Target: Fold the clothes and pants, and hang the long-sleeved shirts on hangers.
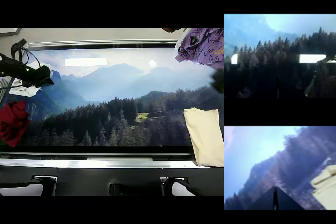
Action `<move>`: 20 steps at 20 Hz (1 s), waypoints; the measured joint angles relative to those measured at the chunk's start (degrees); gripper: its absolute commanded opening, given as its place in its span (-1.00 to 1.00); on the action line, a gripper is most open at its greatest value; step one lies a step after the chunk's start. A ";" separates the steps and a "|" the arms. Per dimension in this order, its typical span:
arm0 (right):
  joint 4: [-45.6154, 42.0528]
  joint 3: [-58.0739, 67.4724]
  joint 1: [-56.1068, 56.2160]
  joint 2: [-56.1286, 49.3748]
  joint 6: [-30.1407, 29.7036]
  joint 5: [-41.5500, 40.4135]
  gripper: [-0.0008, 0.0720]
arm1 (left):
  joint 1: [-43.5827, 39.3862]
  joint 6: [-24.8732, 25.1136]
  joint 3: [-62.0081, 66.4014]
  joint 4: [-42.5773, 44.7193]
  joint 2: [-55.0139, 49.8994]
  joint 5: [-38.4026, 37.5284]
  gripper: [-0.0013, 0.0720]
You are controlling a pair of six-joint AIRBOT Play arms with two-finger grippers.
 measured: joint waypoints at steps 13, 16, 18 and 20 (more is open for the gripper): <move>-9.64 -6.82 40.92 -1.92 2.14 -2.23 -0.91 | -3.87 3.80 -24.90 4.70 15.04 13.55 -0.90; -9.88 -7.06 41.81 -1.97 2.34 -1.14 -0.91 | -3.89 3.93 -25.38 4.76 15.30 13.70 -0.90; -9.90 -7.13 42.05 -1.97 2.32 -0.63 -0.91 | -3.89 3.93 -25.51 4.79 15.34 13.73 -0.90; -9.88 -7.15 42.18 -1.97 2.32 -0.42 -0.91 | -3.89 3.93 -25.57 4.81 15.37 13.73 -0.90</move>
